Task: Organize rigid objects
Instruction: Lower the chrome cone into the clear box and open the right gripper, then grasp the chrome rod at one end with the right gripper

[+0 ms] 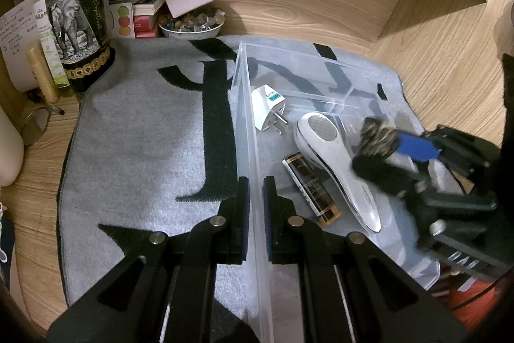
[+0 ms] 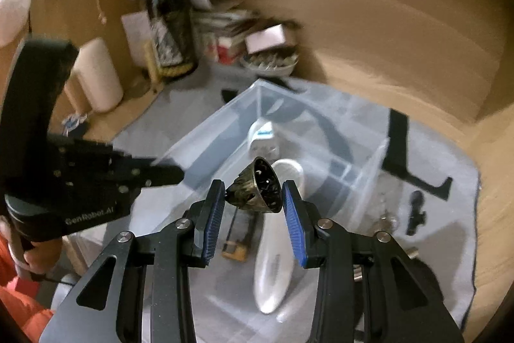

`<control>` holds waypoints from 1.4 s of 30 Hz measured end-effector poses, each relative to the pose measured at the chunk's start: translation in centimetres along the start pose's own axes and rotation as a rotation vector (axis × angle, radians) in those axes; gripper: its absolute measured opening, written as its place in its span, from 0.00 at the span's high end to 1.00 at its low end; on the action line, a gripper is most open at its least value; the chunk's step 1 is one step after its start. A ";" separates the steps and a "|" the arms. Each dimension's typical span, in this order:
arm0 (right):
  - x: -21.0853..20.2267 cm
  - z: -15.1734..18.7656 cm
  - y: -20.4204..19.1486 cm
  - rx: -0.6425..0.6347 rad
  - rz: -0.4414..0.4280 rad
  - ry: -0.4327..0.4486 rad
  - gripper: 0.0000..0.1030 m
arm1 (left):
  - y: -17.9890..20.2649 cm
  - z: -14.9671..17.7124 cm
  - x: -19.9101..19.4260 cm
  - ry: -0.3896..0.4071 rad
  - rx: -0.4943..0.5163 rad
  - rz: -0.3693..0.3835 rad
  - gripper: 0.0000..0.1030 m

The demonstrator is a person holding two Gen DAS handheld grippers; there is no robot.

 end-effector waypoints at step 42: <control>-3.7 -0.1 12.2 0.276 0.271 0.076 0.32 | 0.0 -0.2 0.2 -0.003 -0.001 0.003 0.92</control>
Point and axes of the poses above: each gripper's, at about its wrist camera, not at the fingertips, and x roughly the way its jaws point, y to its right, z to its underside, the point moved 5 cm from there along x, roughly the way its jaws point, and after that the axes turned 14 degrees about z, right-handed, at the moved point
